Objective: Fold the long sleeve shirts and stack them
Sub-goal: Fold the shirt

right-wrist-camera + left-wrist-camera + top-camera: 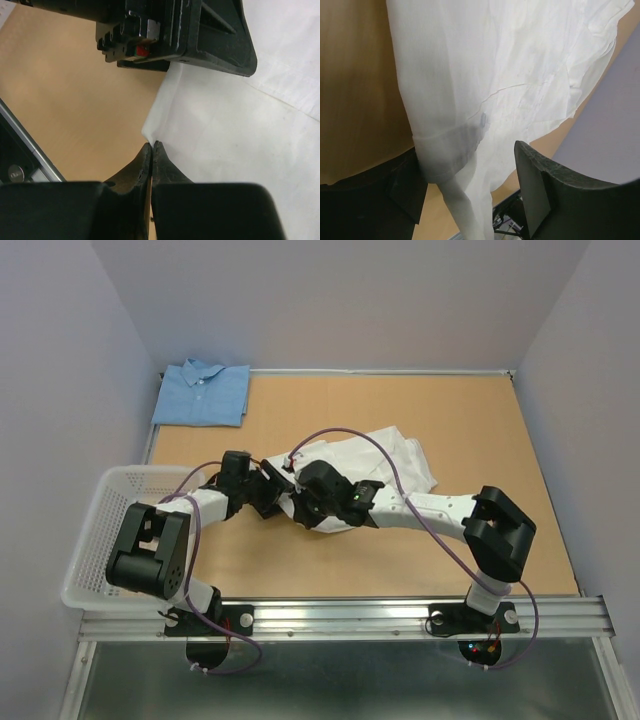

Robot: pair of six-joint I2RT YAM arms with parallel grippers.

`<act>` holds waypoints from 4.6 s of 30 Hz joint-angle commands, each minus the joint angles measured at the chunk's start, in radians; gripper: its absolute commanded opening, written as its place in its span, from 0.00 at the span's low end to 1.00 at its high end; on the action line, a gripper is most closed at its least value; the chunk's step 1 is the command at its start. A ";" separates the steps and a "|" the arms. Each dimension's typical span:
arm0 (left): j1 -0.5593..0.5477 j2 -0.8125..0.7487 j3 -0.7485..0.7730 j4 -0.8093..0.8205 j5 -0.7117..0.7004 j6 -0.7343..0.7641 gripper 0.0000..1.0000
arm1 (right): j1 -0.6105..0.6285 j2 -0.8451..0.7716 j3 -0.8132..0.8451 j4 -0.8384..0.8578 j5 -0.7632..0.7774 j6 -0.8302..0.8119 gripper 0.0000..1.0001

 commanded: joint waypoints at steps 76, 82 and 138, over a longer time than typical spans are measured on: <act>0.008 -0.053 0.550 -0.644 -0.203 0.562 0.02 | -0.374 0.072 -0.314 0.423 -0.370 0.507 0.16; 0.003 -0.044 0.558 -0.658 -0.220 0.569 0.02 | -0.374 0.005 -0.311 0.424 -0.333 0.518 0.16; -0.287 0.149 0.906 -0.666 -0.220 0.394 0.02 | -0.295 0.310 -0.195 0.763 -0.394 0.674 0.23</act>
